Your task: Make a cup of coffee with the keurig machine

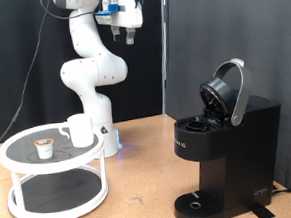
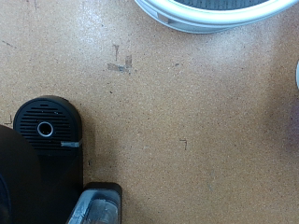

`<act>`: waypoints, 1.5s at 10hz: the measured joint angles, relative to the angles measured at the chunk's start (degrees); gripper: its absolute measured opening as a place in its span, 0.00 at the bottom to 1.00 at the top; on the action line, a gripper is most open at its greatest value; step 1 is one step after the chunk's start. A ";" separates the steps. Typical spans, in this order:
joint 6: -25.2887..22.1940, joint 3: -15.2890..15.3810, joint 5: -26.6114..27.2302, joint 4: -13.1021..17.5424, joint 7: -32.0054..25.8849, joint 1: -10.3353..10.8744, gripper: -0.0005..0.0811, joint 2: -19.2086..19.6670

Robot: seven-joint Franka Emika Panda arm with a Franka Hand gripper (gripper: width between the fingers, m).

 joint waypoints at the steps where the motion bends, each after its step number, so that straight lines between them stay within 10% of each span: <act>1: 0.00 -0.23 0.00 0.00 0.00 -0.02 0.91 -0.08; 15: -3.54 -15.24 -9.91 -0.17 -14.30 -5.69 0.91 -4.19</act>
